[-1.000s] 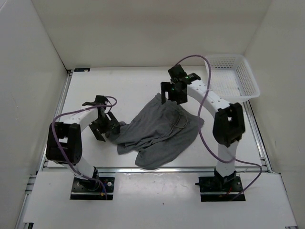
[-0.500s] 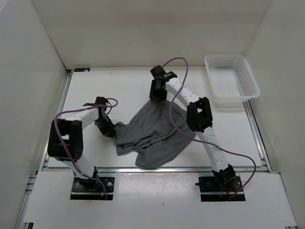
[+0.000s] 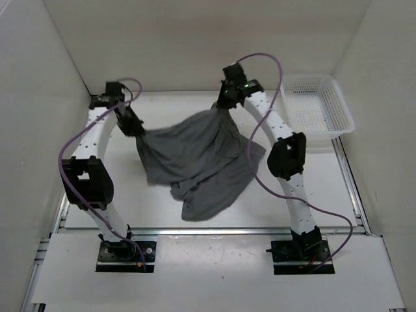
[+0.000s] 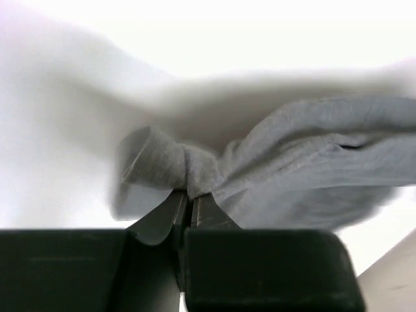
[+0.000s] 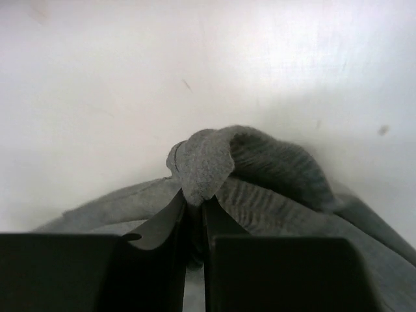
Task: Fold and stack the shorts
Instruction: Flatten the shorts out
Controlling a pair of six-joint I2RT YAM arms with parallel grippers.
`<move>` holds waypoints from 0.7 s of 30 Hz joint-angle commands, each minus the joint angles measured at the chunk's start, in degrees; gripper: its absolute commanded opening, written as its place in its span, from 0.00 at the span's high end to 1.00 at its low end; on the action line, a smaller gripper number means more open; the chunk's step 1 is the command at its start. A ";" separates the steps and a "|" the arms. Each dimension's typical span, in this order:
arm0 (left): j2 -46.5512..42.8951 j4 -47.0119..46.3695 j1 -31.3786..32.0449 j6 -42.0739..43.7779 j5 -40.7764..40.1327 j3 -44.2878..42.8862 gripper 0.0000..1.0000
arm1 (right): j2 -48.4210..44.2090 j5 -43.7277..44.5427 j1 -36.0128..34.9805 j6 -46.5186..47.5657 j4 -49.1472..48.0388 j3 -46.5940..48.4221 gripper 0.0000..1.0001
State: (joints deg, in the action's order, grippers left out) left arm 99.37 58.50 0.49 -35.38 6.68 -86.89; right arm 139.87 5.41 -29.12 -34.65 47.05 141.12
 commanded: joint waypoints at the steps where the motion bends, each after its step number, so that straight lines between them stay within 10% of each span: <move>1: -1.73 7.23 -1.98 2.06 -0.09 -16.08 0.89 | -12.95 -5.67 2.76 5.37 -10.82 5.05 1.00; 7: -4.88 10.49 -2.51 2.06 1.76 -27.02 0.89 | -27.96 -8.57 3.28 12.76 -17.51 -7.21 1.00; 12: -18.66 5.32 -0.16 1.46 2.81 -5.66 0.88 | -51.50 -4.37 2.07 18.30 -28.49 -38.84 1.00; 13: -21.39 3.83 0.38 0.93 4.29 -0.70 0.72 | -55.20 -1.92 1.45 18.92 -29.55 -50.65 0.95; 14: -26.55 2.16 0.39 0.40 5.70 4.40 0.59 | -62.20 3.33 0.92 19.44 -30.25 -56.51 0.61; 17: -33.87 -2.33 1.09 -1.36 9.93 22.25 0.05 | -74.80 11.36 0.03 16.22 -28.25 -77.35 0.00; 21: -36.00 -2.87 1.71 -2.07 7.83 32.04 0.03 | -86.68 24.19 0.03 5.96 -13.61 -92.76 0.00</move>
State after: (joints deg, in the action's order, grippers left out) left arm 64.62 58.59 1.91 -36.69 14.11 -58.08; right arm 58.41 16.45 -29.17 -21.56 24.14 54.26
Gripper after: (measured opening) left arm 0.979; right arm 0.998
